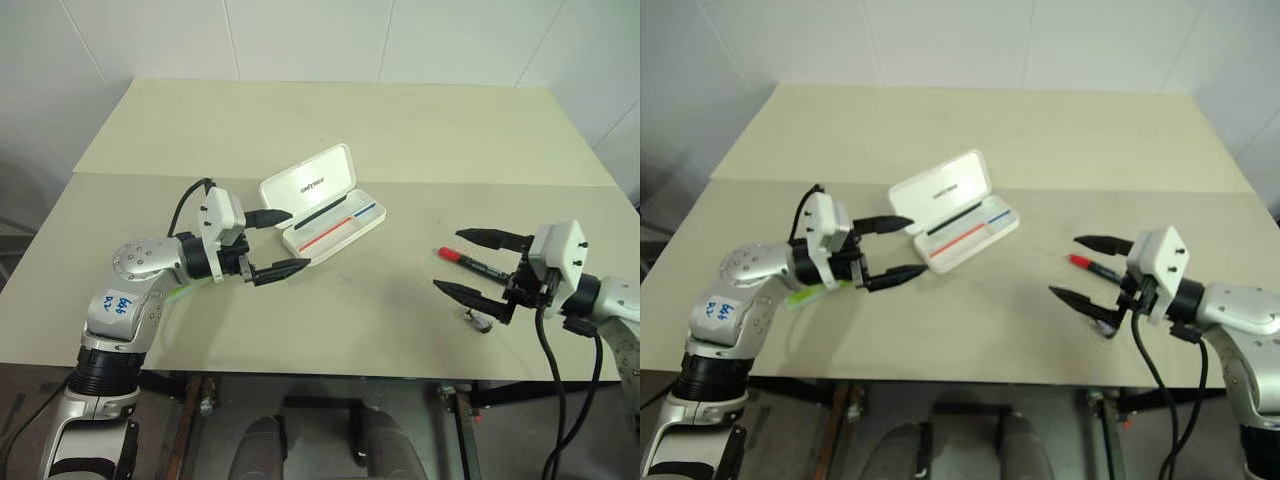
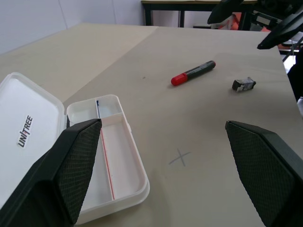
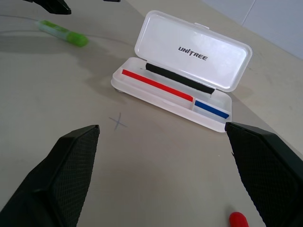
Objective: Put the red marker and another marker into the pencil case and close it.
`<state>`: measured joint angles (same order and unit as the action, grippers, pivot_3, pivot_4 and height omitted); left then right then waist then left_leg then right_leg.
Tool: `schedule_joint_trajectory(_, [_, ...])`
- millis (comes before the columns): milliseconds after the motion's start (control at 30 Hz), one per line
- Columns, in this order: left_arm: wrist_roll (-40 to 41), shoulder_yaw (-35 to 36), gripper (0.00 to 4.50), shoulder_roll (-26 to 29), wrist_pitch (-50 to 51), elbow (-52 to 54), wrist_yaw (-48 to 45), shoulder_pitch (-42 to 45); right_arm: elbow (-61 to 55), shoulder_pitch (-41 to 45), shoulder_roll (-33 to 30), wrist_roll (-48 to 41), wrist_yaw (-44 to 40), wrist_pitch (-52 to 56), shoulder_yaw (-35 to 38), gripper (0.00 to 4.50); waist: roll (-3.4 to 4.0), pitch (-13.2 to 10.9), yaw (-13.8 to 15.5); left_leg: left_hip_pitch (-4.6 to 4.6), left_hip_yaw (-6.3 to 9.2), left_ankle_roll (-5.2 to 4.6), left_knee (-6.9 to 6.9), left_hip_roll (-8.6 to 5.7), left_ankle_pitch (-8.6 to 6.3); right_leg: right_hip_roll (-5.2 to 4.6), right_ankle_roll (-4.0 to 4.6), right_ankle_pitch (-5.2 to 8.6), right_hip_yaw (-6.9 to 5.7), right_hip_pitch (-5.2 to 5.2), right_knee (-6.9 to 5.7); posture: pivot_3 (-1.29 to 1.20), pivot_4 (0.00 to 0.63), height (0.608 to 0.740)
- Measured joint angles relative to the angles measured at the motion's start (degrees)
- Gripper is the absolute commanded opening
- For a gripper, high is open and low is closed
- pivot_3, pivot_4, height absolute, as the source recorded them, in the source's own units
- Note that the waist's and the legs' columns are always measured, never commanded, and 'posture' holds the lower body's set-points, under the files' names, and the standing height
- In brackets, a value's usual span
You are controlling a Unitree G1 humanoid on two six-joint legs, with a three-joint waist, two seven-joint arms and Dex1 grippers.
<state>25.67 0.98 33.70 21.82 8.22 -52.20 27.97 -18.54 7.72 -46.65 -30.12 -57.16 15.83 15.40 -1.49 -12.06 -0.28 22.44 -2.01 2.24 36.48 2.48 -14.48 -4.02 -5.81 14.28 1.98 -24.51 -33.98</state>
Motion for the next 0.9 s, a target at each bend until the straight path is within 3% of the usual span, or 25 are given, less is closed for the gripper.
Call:
schedule_joint_trajectory(467, [-2.2, -2.2, 4.46, -3.1, 4.9, 3.6, 8.8, -1.9, 0.9, 4.7, 1.7, 0.8, 0.7, -0.4, -4.7, 4.5, -0.01, 0.0, 0.0, -0.04, -0.08, -0.03, 0.01, 0.04, -0.02, 0.06, -0.13, -0.11, 0.11, 0.0, 0.01, 0.0, 0.15, 0.74])
schedule_joint_trajectory(600, [-3.5, -3.0, 3.58, -4.2, 7.6, 6.0, 12.5, -2.6, 1.2, 5.9, 3.0, 1.0, 0.7, -0.6, -6.6, 4.5, -0.03, 0.0, -0.1, -0.08, -0.08, -0.03, 0.01, 0.13, -0.02, 0.18, -0.09, -0.14, 0.12, 0.0, -0.02, 0.0, 0.15, 0.74])
schedule_joint_trajectory(700, [-4.3, -4.5, 2.52, -5.7, 9.3, 6.9, 14.6, -3.9, 1.6, 7.8, 4.7, 1.5, 1.2, -0.7, -8.1, 4.5, -0.03, 0.0, -0.2, -0.11, -0.12, -0.03, 0.01, 0.15, -0.02, 0.21, -0.1, -0.15, 0.19, 0.0, -0.03, 0.0, 0.15, 0.74])
schedule_joint_trajectory(900, [-8.0, -7.5, 2.52, -7.9, 12.3, 6.4, 19.2, -4.0, -0.5, 8.6, 6.6, 1.8, 2.4, -0.6, -10.3, 4.5, -0.04, 0.0, 0.0, -0.1, -0.12, -0.03, 0.02, 0.16, -0.02, 0.23, -0.08, -0.16, 0.19, -0.01, -0.03, 0.0, 0.15, 0.74])
